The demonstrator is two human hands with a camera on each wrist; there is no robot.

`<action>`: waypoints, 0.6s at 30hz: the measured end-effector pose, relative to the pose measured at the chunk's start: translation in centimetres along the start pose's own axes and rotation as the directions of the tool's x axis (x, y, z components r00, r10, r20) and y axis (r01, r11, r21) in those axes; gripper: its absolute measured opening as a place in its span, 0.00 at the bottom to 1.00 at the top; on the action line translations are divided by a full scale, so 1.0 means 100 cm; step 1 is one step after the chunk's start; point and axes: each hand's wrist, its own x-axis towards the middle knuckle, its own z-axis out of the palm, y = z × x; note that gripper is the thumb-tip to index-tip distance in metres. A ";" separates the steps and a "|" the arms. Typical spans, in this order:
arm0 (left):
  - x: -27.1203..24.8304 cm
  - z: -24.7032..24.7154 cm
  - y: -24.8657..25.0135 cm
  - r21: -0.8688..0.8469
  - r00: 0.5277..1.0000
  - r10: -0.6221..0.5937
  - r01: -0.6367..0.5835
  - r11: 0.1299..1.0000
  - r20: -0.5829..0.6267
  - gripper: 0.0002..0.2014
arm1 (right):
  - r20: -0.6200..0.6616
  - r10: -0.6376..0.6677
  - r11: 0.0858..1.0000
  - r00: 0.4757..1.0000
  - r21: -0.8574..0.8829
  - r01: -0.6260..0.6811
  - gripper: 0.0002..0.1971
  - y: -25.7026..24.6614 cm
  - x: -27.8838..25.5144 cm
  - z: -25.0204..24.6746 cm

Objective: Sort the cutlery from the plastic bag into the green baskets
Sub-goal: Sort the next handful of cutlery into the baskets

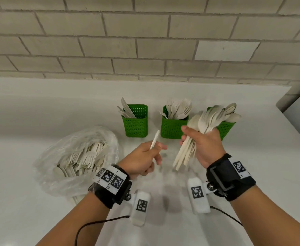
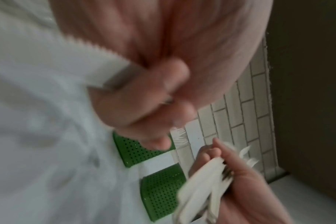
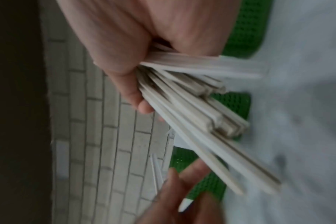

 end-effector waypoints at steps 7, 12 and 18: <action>-0.001 0.006 0.011 0.284 0.961 0.171 -0.231 0.931 0.218 0.14 | 0.570 -0.062 0.442 0.819 -0.720 0.534 0.18 0.020 -0.015 0.005; -0.007 -0.024 0.010 -0.118 0.976 0.171 -0.156 0.981 0.131 0.27 | 0.297 -0.054 0.745 0.953 -0.623 0.236 0.12 0.017 -0.005 -0.012; -0.007 0.020 0.012 -0.101 0.907 0.372 -0.396 0.913 -0.196 0.13 | 0.421 0.022 0.898 0.907 -0.407 0.168 0.12 0.026 -0.023 0.014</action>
